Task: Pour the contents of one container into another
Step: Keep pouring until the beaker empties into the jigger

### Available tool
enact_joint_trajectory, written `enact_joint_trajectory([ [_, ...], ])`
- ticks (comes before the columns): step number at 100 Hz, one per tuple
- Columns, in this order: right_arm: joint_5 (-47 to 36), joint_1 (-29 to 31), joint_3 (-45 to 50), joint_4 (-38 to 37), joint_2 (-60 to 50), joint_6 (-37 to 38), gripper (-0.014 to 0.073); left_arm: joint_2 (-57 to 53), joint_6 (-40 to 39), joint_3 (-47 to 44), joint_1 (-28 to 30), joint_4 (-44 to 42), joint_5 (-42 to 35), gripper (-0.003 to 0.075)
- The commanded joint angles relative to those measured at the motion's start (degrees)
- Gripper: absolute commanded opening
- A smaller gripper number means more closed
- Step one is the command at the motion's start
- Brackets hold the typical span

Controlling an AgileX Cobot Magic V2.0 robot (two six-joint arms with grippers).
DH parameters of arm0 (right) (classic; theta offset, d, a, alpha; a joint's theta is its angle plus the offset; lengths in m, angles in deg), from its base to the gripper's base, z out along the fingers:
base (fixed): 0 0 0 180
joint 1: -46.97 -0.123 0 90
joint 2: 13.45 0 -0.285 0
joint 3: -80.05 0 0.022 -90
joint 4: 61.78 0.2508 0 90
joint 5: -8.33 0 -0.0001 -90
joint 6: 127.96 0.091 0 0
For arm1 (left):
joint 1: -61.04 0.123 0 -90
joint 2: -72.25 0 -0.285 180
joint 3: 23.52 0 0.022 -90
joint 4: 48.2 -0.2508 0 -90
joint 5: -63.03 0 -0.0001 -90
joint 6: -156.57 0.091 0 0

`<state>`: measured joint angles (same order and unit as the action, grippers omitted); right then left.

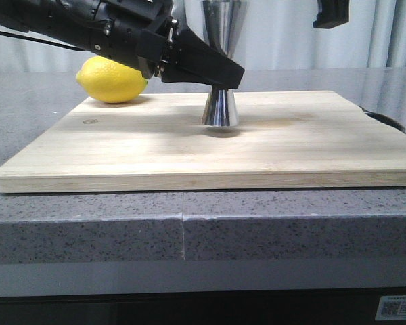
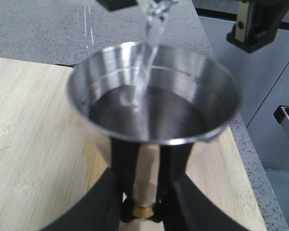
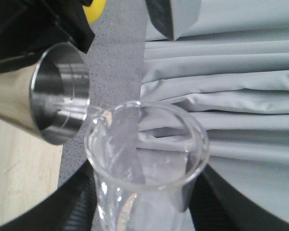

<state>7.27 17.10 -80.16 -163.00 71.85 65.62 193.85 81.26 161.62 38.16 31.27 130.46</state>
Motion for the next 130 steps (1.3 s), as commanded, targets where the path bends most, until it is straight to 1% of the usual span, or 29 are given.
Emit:
enact_joint_trajectory([
  [1, 1.37, 0.01, -2.04, -0.8, -2.11, 0.04, 0.0248, -2.85, -0.65, 1.64, -0.66, 4.49, 5.28, -0.001],
  [64, 1.37, 0.01, -2.04, -5.23, -2.11, 0.04, 0.0248, -2.85, -0.65, 1.64, -0.66, 4.49, 5.28, -0.001],
  [102, 1.37, 0.01, -2.04, -5.35, -2.11, 0.04, 0.0248, -2.85, -0.65, 1.64, -0.66, 4.49, 5.28, -0.001],
  [108, 1.37, 0.01, -2.04, -4.59, -2.11, 0.04, 0.0248, -2.85, -0.65, 1.64, -0.66, 4.49, 5.28, -0.001],
  [121, 1.37, 0.01, -2.04, 0.54, -2.11, 0.04, 0.0248, -2.85, -0.65, 1.64, -0.66, 4.49, 5.28, -0.001],
  [130, 1.37, 0.01, -2.04, 1.46, -2.11, 0.04, 0.0248, -2.85, -0.65, 1.64, -0.66, 4.49, 5.28, -0.001],
])
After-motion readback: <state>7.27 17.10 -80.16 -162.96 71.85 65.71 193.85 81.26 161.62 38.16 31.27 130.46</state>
